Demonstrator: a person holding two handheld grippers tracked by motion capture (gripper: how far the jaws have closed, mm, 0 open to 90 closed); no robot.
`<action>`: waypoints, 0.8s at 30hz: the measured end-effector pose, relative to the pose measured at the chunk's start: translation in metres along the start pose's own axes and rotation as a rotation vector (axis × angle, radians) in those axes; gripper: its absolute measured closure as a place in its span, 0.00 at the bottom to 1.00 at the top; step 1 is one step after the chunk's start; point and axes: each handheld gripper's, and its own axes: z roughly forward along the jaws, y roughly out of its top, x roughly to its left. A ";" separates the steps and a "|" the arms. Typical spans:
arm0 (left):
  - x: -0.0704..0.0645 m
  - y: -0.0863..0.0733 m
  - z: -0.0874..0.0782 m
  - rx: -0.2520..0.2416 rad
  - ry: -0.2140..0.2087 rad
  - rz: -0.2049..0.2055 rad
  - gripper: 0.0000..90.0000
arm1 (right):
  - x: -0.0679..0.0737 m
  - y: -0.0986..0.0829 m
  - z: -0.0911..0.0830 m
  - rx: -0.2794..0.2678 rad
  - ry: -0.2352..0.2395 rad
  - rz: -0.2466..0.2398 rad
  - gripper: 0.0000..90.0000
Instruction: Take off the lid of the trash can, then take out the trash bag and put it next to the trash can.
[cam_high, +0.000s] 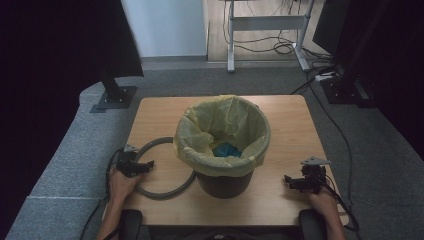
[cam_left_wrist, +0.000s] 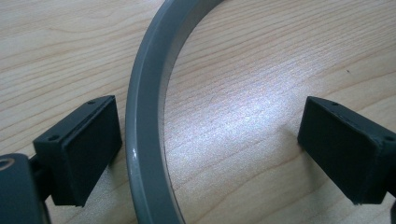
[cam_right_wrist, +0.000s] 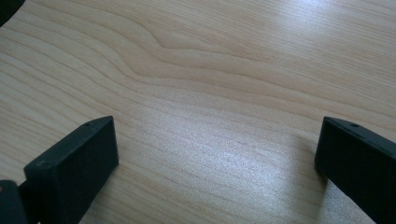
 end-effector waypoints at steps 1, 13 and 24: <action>0.000 0.000 0.000 -0.002 -0.001 -0.003 0.07 | 0.000 0.000 0.000 0.001 0.000 0.000 0.00; 0.003 0.002 0.000 0.008 -0.013 0.008 0.08 | -0.004 0.006 0.006 0.004 0.013 -0.012 0.00; 0.008 0.015 -0.004 0.027 -0.034 -0.028 0.16 | -0.017 0.028 0.012 0.038 0.032 0.001 0.01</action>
